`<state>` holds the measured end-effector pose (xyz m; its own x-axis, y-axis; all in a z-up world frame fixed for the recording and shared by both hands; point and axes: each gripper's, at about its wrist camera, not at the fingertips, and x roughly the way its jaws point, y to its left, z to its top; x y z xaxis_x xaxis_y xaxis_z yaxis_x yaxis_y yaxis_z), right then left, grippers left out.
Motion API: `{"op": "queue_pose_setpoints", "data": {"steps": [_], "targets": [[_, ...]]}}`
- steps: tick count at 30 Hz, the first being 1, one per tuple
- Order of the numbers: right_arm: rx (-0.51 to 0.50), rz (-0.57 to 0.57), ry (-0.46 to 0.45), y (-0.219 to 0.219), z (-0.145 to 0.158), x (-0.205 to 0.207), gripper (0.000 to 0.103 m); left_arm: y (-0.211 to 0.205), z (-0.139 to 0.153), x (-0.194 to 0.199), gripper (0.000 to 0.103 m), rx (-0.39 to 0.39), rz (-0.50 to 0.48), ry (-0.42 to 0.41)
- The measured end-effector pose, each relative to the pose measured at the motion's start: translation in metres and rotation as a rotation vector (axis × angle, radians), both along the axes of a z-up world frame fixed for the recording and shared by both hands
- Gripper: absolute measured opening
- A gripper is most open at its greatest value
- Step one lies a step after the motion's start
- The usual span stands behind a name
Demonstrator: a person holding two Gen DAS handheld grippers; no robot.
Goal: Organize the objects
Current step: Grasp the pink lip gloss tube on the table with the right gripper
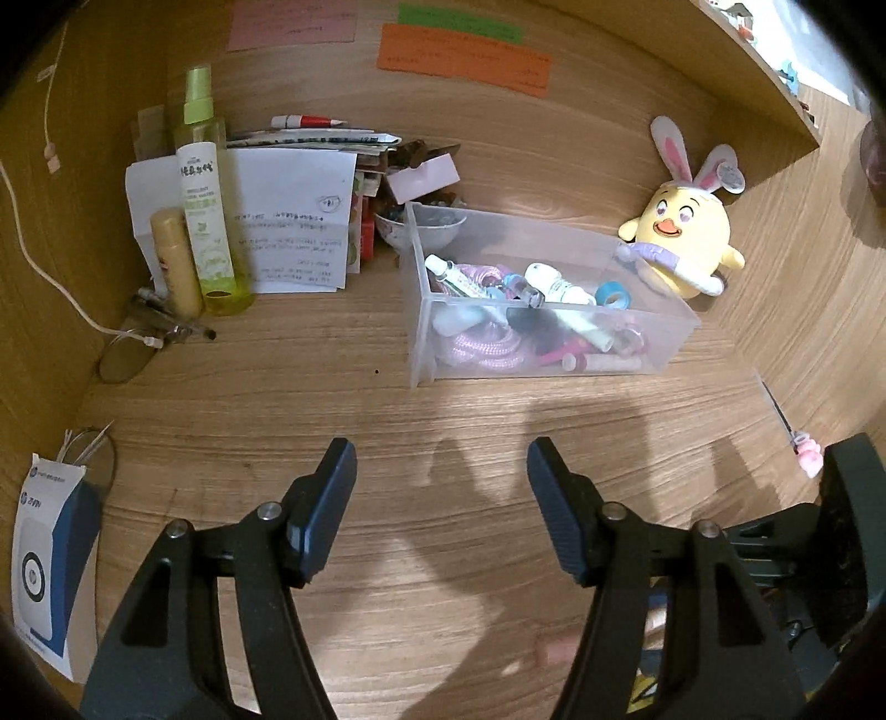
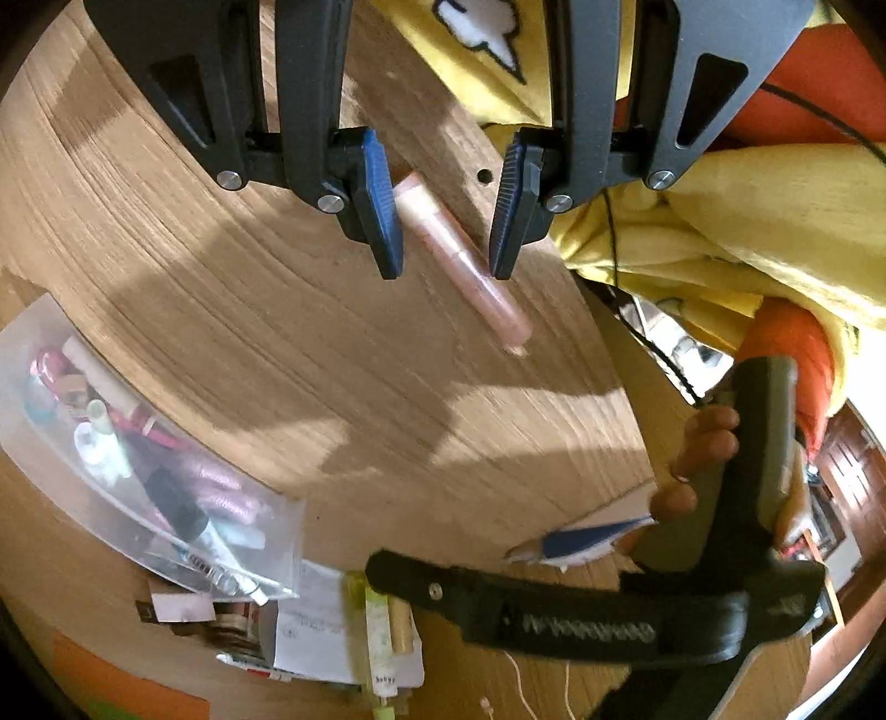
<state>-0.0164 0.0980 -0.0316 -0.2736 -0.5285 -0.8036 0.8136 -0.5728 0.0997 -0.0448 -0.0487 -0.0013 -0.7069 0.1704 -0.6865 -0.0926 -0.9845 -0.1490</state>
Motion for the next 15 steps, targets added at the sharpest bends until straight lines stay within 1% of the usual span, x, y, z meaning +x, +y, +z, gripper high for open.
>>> {"op": "queue_pose_setpoints", "data": {"steps": [3,9,13,15], "targets": [[0.002,-0.017,0.031,0.000,0.002,-0.001,0.014,0.002,0.000,-0.003,0.064,-0.002,-0.005,0.005],[-0.017,-0.133,0.093,0.016,0.017,-0.022,0.014,0.006,0.004,-0.008,0.064,0.013,-0.018,0.026],[-0.071,-0.236,0.122,0.037,0.037,-0.047,0.014,0.010,0.008,-0.014,0.065,0.026,-0.021,0.051],[-0.107,-0.304,0.143,0.049,0.050,-0.063,0.014,0.012,0.011,-0.017,0.070,0.032,-0.016,0.068]]}}
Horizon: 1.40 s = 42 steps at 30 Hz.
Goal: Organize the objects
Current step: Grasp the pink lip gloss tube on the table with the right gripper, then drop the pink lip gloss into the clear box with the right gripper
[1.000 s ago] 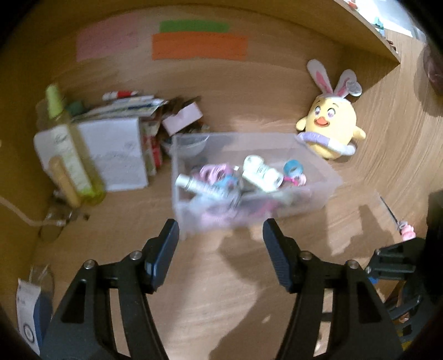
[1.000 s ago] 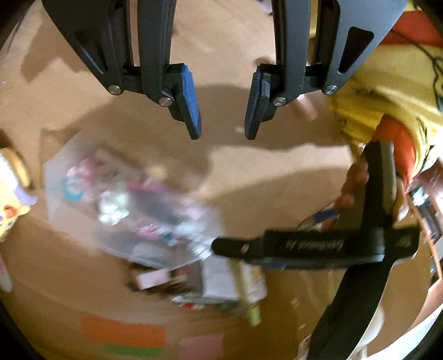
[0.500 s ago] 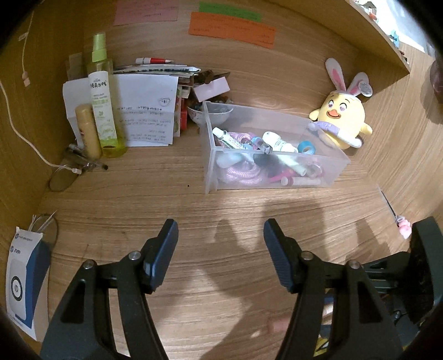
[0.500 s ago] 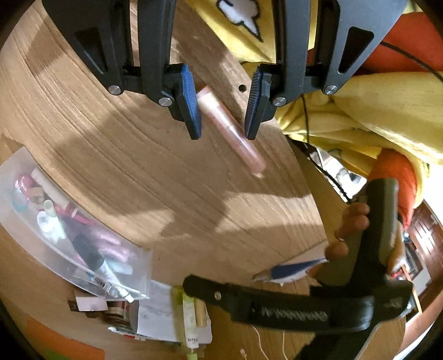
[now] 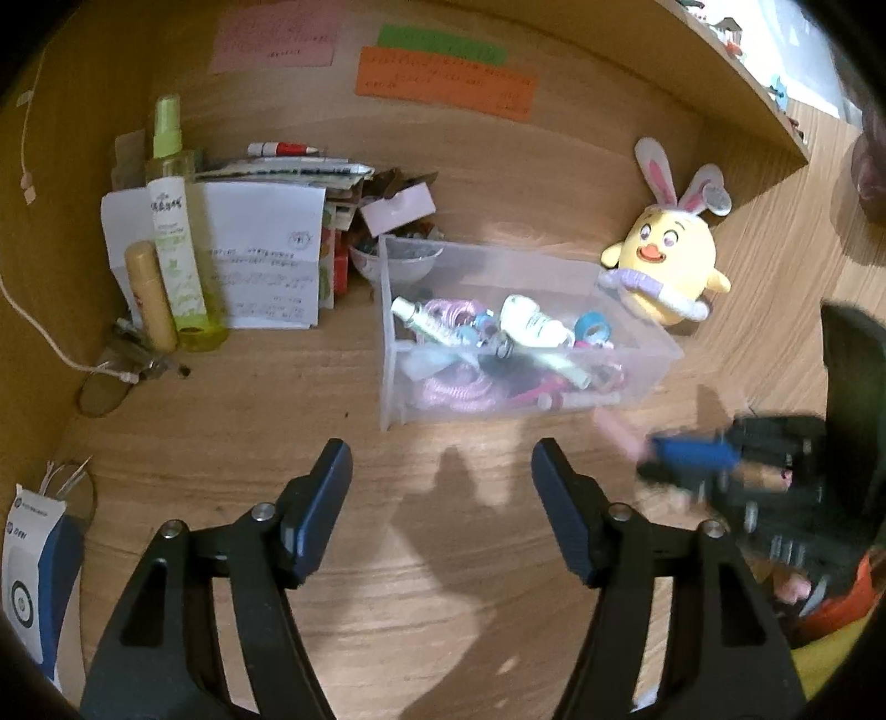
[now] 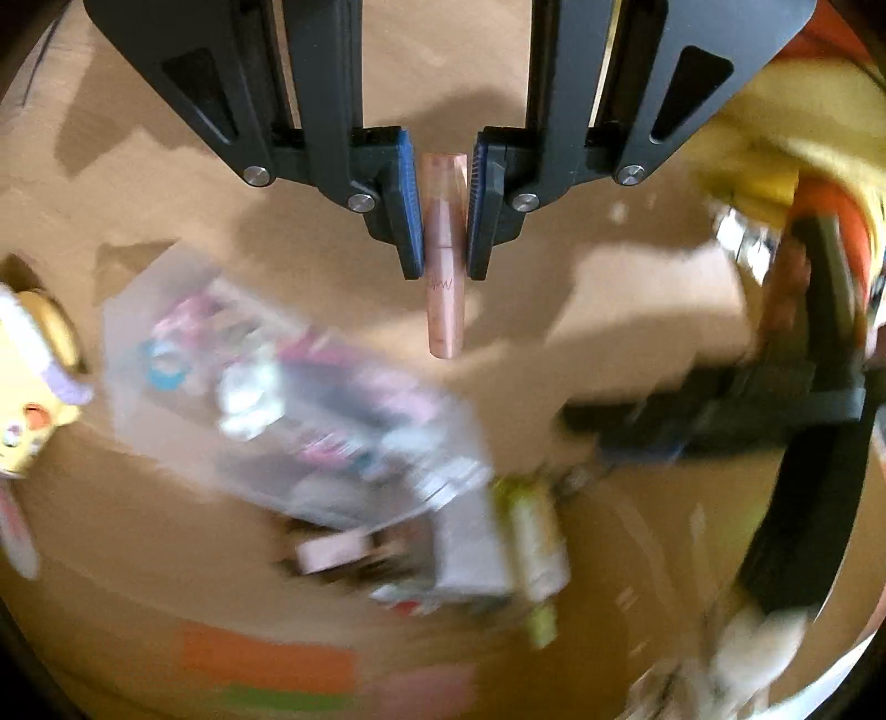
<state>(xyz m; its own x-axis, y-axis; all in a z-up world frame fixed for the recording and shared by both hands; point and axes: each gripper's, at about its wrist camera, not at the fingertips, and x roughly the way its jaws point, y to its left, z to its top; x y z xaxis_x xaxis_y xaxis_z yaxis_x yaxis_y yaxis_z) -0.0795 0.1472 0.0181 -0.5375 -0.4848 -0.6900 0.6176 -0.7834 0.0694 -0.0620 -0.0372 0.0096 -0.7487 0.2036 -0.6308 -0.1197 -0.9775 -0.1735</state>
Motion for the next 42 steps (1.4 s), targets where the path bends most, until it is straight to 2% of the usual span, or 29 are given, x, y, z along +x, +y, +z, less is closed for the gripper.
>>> {"op": "queue_pose_setpoints", "data": {"steps": [3,7,12,17,21,26,31,34,42], "targets": [[-0.057,-0.097,0.025,0.016,0.019,-0.027,0.014,0.004,0.004,-0.005,0.073,0.005,0.004,0.020],[-0.083,-0.196,0.043,0.018,0.032,-0.063,0.014,0.010,0.006,-0.011,0.074,-0.004,0.010,0.036],[-0.070,-0.234,-0.006,0.003,0.021,-0.103,0.014,0.016,0.007,-0.012,0.078,-0.031,0.018,0.059],[-0.068,-0.236,-0.051,-0.006,0.007,-0.108,0.015,0.020,0.009,-0.011,0.082,-0.065,0.029,0.085],[-0.074,-0.232,-0.019,0.001,0.015,-0.094,0.037,0.023,0.009,-0.009,0.084,-0.073,0.032,0.099],[-0.049,-0.236,0.045,0.013,0.027,-0.064,0.042,0.024,0.009,-0.011,0.085,-0.055,0.031,0.105],[-0.039,-0.246,0.115,0.022,0.035,-0.032,0.062,0.030,0.008,-0.010,0.088,-0.058,0.038,0.116],[-0.063,-0.264,0.144,0.029,0.039,-0.016,0.071,0.032,0.008,-0.008,0.091,-0.057,0.041,0.130],[-0.067,-0.297,0.186,0.035,0.041,0.008,0.079,0.040,0.005,-0.006,0.093,-0.056,0.032,0.136]]}}
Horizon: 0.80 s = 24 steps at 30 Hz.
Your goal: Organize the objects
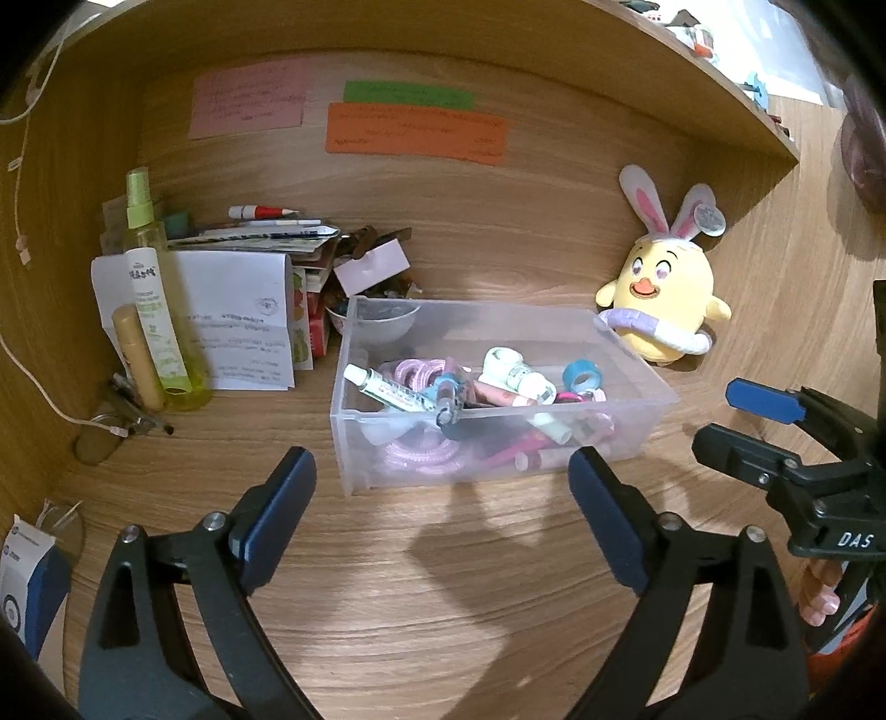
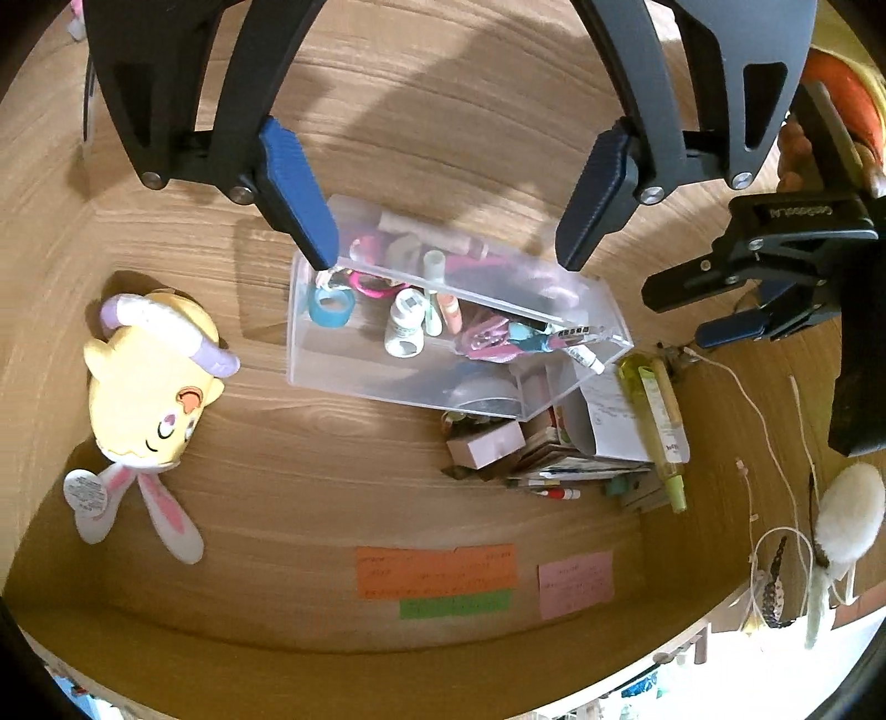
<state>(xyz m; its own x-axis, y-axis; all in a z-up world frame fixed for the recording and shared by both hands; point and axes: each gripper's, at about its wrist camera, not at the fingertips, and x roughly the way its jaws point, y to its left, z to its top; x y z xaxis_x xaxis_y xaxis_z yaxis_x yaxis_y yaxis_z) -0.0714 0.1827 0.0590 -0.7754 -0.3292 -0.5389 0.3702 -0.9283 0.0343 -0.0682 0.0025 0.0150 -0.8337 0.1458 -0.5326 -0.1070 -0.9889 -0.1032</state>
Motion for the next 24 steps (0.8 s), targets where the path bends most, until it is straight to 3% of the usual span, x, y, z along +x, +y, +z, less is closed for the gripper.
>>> {"op": "queue_pose_setpoints", "data": {"steps": [24], "targets": [[-0.054,-0.001,-0.065,0.010,-0.010,-0.006,0.080,0.003,-0.004,-0.001,0.094,0.010,-0.013,-0.011]]}}
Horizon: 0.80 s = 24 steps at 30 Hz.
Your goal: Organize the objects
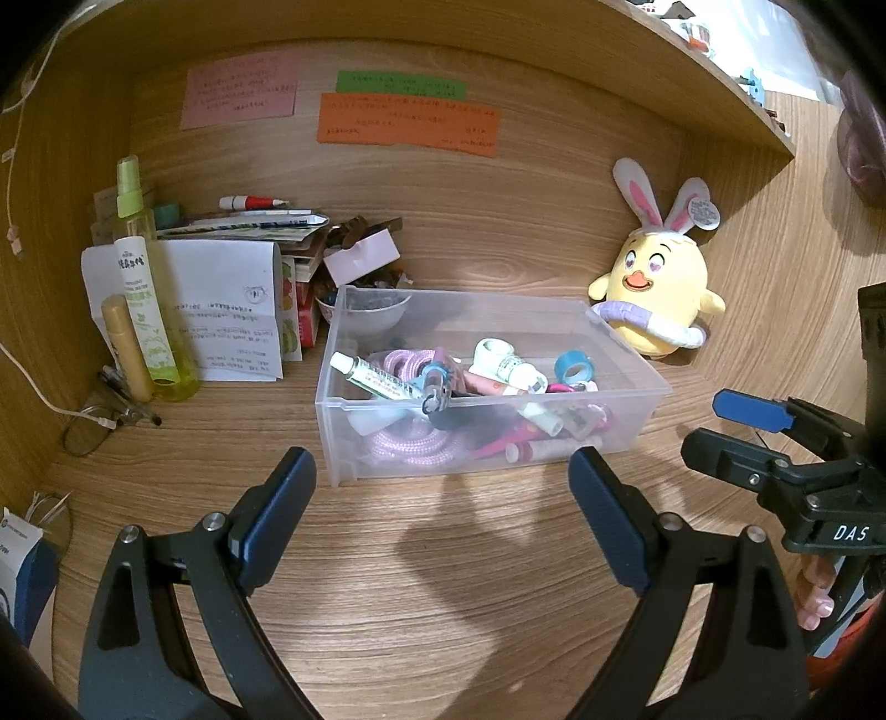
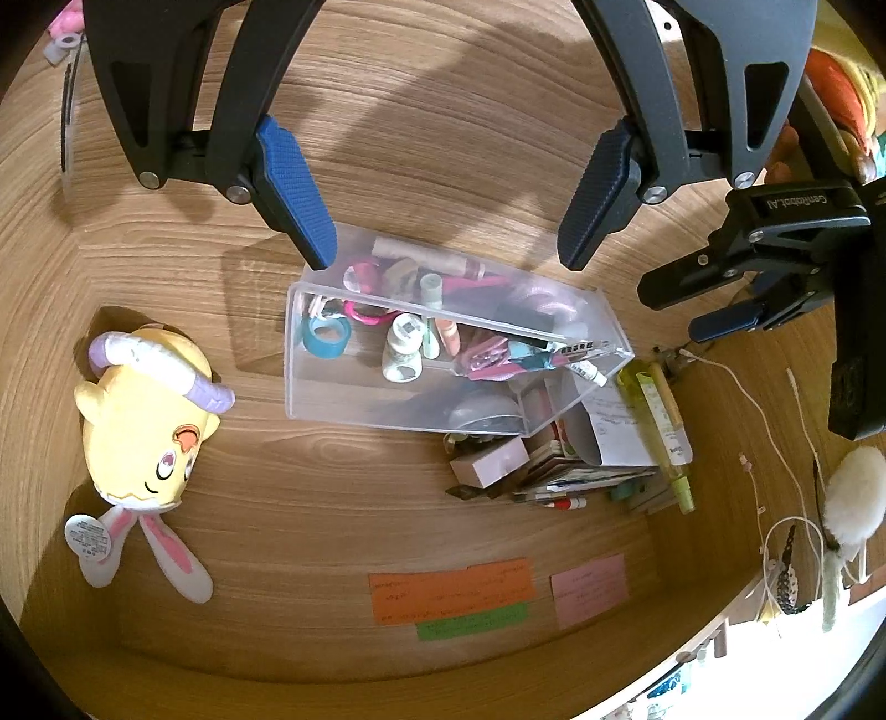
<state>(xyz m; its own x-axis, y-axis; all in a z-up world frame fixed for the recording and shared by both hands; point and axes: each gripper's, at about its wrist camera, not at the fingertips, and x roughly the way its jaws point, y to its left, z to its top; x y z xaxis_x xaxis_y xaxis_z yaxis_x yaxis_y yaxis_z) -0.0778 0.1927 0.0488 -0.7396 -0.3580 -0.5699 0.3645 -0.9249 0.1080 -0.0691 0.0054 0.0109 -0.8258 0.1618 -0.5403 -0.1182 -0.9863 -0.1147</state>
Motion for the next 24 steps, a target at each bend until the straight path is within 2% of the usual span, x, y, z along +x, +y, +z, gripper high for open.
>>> {"op": "queue_pose_setpoints", "data": {"steps": [24], "targets": [[-0.058,-0.028,-0.028,0.012,-0.001,-0.002,0.082,0.011,0.009,0.014,0.098,-0.020,-0.064,0.061]]}}
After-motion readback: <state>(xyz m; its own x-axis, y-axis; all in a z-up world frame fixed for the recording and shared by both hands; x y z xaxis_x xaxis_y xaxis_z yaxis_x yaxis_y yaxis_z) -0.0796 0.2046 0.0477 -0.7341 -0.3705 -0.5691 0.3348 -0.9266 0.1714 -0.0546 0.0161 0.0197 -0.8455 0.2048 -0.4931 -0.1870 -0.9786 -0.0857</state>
